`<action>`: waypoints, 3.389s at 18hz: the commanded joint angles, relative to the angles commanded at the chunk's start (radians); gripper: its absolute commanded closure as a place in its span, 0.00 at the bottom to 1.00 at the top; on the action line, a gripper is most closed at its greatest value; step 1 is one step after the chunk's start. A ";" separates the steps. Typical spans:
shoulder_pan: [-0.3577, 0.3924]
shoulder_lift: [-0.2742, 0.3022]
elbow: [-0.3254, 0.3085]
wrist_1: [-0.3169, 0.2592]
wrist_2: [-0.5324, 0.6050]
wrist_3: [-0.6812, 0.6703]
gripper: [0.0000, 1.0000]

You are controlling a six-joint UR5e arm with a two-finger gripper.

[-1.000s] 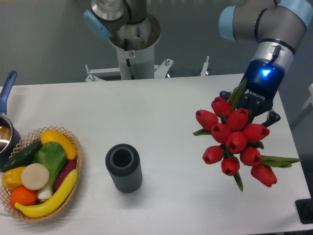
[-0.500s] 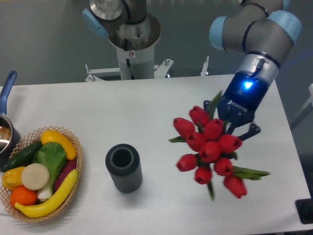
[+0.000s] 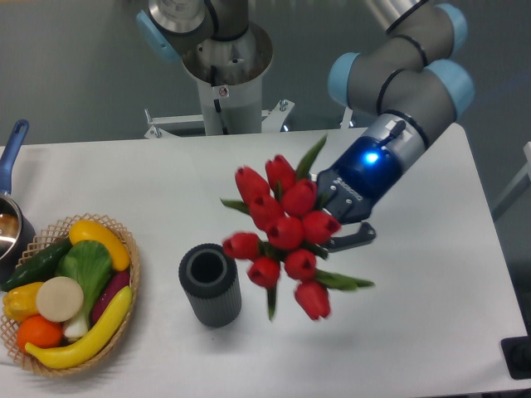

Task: Insert the flowers into the vase
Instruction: 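Carry the tulip bunch over the black vase, stems pointing down, then lower the tulip stems into the black vase opening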

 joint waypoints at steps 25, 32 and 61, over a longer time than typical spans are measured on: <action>-0.117 -0.020 -0.123 -0.002 -0.035 0.115 0.76; -0.114 -0.064 -0.140 -0.002 -0.026 0.146 0.75; -0.100 -0.112 -0.218 -0.002 0.067 0.272 0.70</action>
